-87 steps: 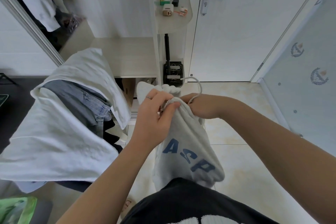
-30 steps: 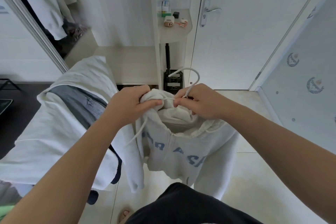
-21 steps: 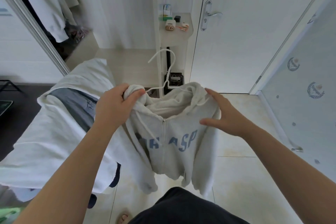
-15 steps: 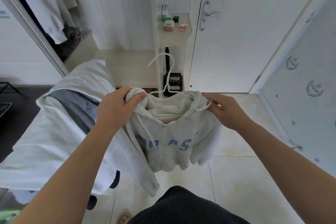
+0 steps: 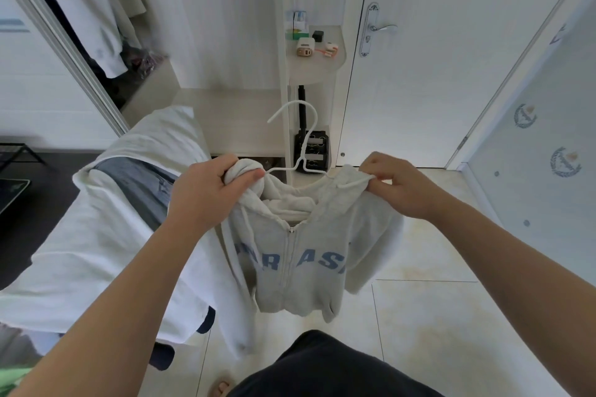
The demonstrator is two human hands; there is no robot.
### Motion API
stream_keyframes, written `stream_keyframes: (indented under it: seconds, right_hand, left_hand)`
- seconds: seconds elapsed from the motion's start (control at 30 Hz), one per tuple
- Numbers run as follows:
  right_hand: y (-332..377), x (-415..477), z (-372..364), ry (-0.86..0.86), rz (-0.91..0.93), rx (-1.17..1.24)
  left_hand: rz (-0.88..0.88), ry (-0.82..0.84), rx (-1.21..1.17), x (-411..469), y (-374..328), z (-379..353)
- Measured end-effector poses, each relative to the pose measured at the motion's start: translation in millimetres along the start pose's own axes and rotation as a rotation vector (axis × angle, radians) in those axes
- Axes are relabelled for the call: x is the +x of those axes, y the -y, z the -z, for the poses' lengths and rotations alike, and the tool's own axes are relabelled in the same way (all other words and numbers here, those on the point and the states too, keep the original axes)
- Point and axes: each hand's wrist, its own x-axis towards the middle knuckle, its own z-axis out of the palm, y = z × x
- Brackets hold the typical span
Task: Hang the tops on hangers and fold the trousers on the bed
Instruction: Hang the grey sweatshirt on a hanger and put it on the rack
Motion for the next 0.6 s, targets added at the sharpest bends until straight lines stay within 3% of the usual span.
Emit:
stream_keyframes:
  seconds: [0.17,0.23,0.33,0.43,0.6]
  right_hand:
    - [22.1,21.7,26.3,-0.213,-0.075,0.454]
    - [22.6,34.7,28.6,-0.181,-0.254,0.373]
    - [13.6,40.4,22.1,0.039,-0.508,0.072]
    - [16.7,23.3,17.3,-0.038,-0.420,0.169]
    - [30.2,-8.6,7.5,0.145,-0.176,-0.003]
  left_hand:
    - [-0.059,-0.001,0.062,5.7,-6.7,8.9]
    - [-0.065,-0.007,-0.007,8.7,-9.5,7.8]
    - [-0.006,0.006,-0.119,13.3,-9.8,3.6]
    - [0.043,-0.023,-0.148,15.7,-3.8,2.3]
    - [0.062,-0.035,-0.181,31.0,-1.2,8.1]
